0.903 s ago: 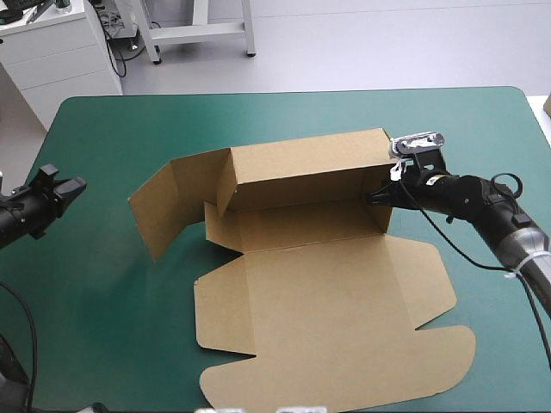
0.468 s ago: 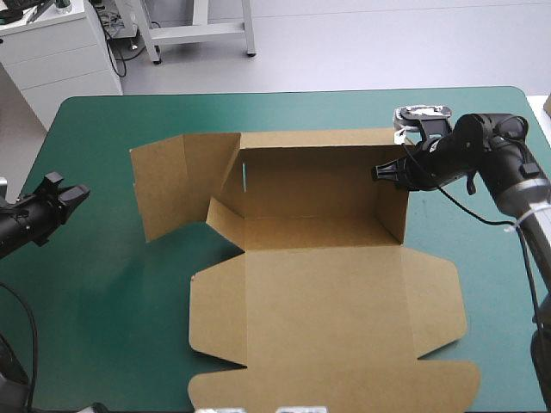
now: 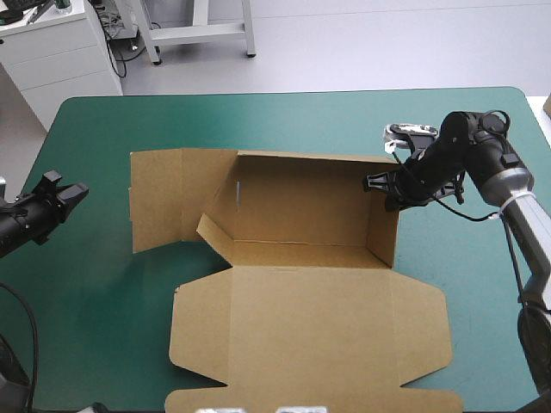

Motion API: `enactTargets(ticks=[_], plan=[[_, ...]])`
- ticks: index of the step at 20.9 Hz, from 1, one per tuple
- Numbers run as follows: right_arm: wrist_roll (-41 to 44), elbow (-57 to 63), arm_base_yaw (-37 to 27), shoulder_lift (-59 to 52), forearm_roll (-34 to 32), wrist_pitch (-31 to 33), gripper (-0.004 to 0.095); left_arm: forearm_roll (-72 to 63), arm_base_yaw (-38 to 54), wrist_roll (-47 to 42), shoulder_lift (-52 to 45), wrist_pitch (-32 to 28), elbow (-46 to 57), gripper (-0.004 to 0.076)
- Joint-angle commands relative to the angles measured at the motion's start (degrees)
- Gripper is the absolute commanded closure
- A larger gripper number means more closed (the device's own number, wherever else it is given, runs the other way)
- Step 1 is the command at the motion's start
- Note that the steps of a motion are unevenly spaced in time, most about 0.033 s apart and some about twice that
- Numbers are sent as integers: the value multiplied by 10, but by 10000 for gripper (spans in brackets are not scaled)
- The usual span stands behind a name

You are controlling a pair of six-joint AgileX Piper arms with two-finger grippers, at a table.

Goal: Fold the box

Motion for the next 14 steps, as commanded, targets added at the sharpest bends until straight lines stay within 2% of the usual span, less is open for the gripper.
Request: enactTargets(ticks=[1, 8, 14], plan=[[2, 20, -1, -42, 24, 8, 929, -48, 0, -1, -23, 22, -13, 741], [2, 48, -1, -59, 24, 8, 929, -48, 0, -1, -23, 26, -13, 741], [1, 25, -1, -19, -13, 8, 929, -48, 0, -7, -23, 25, -13, 741]])
